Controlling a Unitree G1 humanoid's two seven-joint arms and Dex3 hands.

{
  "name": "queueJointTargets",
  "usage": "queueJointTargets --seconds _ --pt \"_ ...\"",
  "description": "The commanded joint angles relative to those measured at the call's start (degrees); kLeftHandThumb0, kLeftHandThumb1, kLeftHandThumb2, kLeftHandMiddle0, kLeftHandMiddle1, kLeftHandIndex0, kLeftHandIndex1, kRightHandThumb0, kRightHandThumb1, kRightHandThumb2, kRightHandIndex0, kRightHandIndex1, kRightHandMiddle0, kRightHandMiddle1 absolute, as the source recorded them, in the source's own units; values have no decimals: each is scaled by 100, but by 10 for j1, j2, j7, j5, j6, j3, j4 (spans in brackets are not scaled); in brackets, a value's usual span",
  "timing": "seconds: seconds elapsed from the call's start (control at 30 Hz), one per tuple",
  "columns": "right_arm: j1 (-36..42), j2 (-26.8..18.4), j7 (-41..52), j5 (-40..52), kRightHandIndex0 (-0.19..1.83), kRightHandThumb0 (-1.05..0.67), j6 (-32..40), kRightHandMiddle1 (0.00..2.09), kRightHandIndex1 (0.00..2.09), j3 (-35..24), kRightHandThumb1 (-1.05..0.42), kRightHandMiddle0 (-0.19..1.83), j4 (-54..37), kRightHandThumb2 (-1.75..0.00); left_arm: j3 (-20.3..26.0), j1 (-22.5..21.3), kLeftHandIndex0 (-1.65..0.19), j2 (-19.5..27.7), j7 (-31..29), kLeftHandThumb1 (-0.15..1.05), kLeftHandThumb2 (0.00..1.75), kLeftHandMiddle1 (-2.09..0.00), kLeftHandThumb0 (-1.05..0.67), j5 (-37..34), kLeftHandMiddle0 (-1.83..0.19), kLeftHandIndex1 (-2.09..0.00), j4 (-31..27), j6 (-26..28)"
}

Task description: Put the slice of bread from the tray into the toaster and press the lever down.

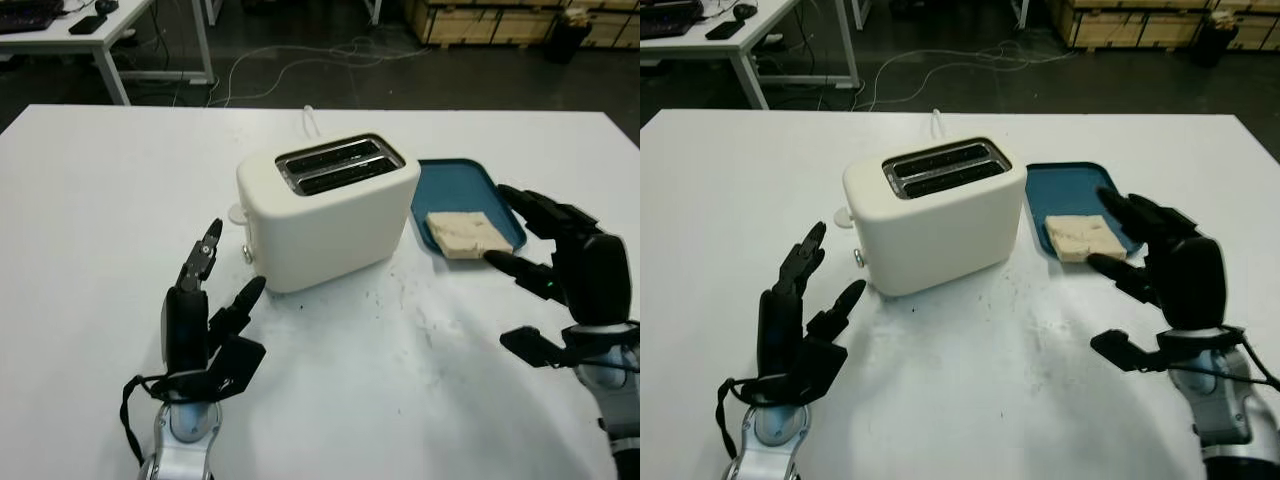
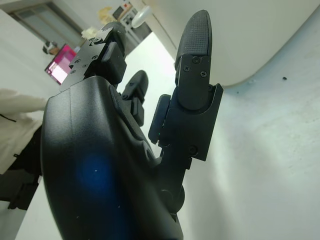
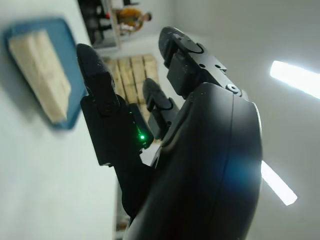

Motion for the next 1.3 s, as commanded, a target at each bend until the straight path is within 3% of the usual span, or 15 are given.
queueJointTargets --seconds 0.0,0.17,0.33,0.8,1.0,1.27 --pt "-23 -29 -15 -27 60 -43 19 0 0 21 -75 57 25 -1 1 -4 -34 3 3 92 30 -38 -63 2 -27 -1 -4 -7" --pt "-73 -79 -12 -70 48 -47 51 0 0 82 -75 50 90 0 0 -6 -34 2 -2 92 28 -37 -63 -4 -28 -1 -2 -5" --pt "-115 -98 0 -111 39 -54 97 0 0 152 -77 41 136 -1 0 -5 -33 0 -3 92 28 -35 -64 -2 -28 0 -5 2" --pt "-176 -74 -91 -137 19 -55 145 0 0 281 -74 22 273 0 1 -3 -34 8 -12 92 28 -31 -64 4 -30 0 -13 10" --pt "-194 -58 -167 -130 25 -53 142 2 3 308 -77 26 335 -1 1 -5 -34 7 -13 92 25 -29 -63 0 -32 -1 -13 11" --pt "-222 -40 -279 -131 43 -34 153 4 4 345 -89 42 415 -2 1 -3 -34 10 -20 92 27 -28 -63 -4 -33 0 -13 6"
